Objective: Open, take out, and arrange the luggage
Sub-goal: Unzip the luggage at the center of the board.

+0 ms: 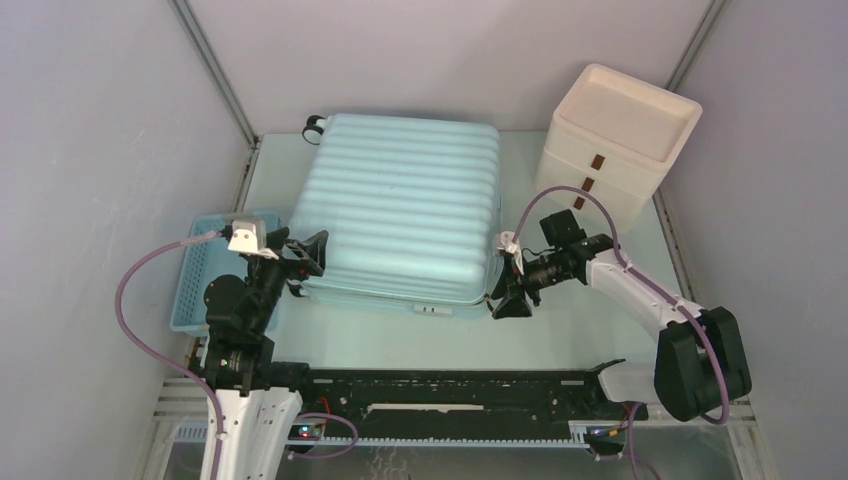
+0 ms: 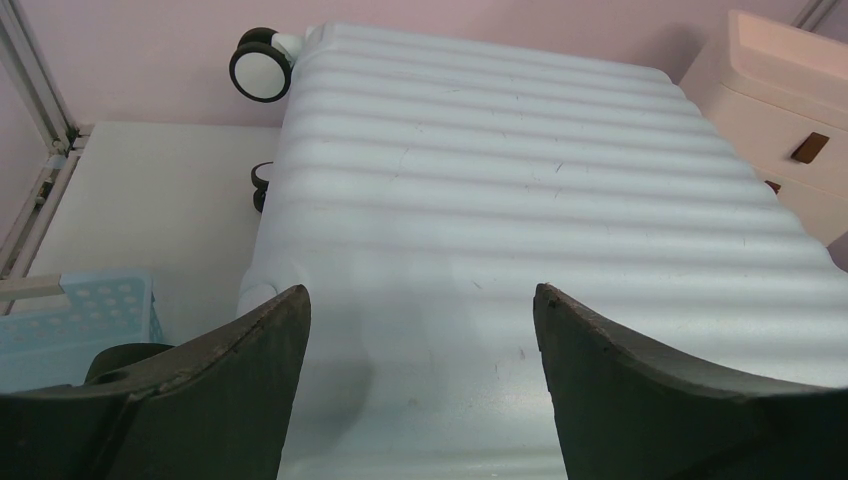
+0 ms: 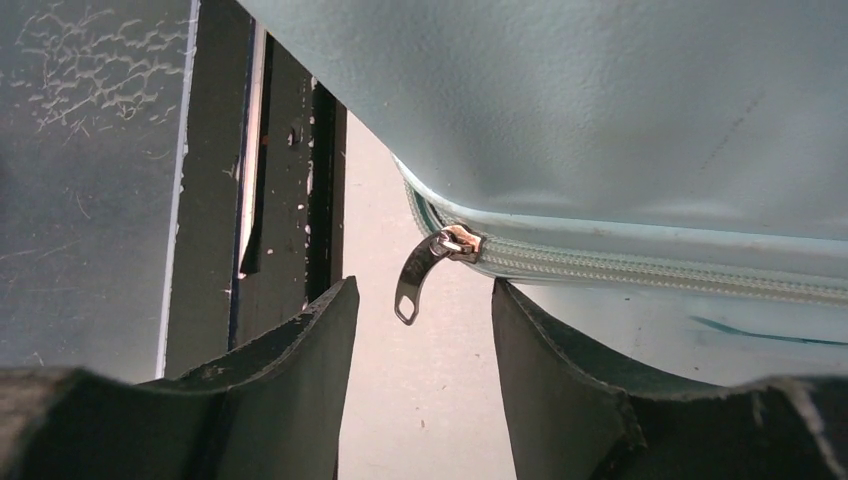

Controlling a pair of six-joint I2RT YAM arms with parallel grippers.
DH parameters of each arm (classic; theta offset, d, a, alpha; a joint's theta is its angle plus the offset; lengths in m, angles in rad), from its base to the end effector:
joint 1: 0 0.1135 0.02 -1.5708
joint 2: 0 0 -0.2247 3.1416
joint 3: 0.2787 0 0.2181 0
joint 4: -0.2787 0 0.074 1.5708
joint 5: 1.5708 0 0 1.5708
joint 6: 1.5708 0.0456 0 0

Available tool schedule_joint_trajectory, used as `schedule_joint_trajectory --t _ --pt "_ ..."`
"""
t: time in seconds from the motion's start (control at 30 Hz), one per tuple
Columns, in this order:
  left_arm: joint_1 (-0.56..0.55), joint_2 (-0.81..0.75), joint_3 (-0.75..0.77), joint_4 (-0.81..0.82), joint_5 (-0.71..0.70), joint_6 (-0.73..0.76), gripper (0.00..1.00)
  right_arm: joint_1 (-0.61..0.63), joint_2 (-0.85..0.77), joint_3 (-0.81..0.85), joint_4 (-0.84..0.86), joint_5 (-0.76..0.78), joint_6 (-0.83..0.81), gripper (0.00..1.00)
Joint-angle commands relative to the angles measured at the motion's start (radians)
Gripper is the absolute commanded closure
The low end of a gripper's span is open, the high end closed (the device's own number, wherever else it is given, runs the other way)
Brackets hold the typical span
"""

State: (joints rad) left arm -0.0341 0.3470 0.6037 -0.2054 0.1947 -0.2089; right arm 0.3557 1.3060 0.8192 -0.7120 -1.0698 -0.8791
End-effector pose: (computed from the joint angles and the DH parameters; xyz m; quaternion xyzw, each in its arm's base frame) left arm 0.1145 -0.0127 0.3073 0.0104 0.6890 -0.1539 0.7081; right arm 0.1824 0.1104 0.1960 -0.5663 0.6348 0.4427 0.2833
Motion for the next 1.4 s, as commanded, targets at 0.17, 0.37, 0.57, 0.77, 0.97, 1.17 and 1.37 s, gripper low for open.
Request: schedule_joint_trajectory --t 0.17,0.37,0.57,0.77,0.97,1.17,1.37 --pt "0.003 0.001 -0.013 0.012 0.006 0.017 0.13 0.109 -0.125 -0.09 0.192 0.107 0.172 0.42" --pt "0.003 0.006 -0.013 0.013 0.005 0.017 0.13 0.183 -0.225 -0.156 0.339 0.3 0.284 0.46" --pt "0.003 0.011 -0.013 0.013 0.005 0.017 0.14 0.195 -0.248 -0.161 0.38 0.411 0.317 0.52" --pt "0.003 0.012 -0.013 0.011 0.002 0.017 0.13 0.206 -0.246 -0.161 0.395 0.452 0.327 0.58" --pt "0.002 0.013 -0.013 0.011 0.004 0.017 0.13 0.175 -0.268 -0.153 0.387 0.447 0.325 0.71" --pt "0.003 0.011 -0.013 0.011 0.003 0.017 0.13 0.161 -0.28 -0.138 0.338 0.345 0.285 0.88" --pt "0.003 0.011 -0.013 0.011 0.004 0.017 0.13 0.144 -0.289 -0.13 0.311 0.318 0.268 0.99"
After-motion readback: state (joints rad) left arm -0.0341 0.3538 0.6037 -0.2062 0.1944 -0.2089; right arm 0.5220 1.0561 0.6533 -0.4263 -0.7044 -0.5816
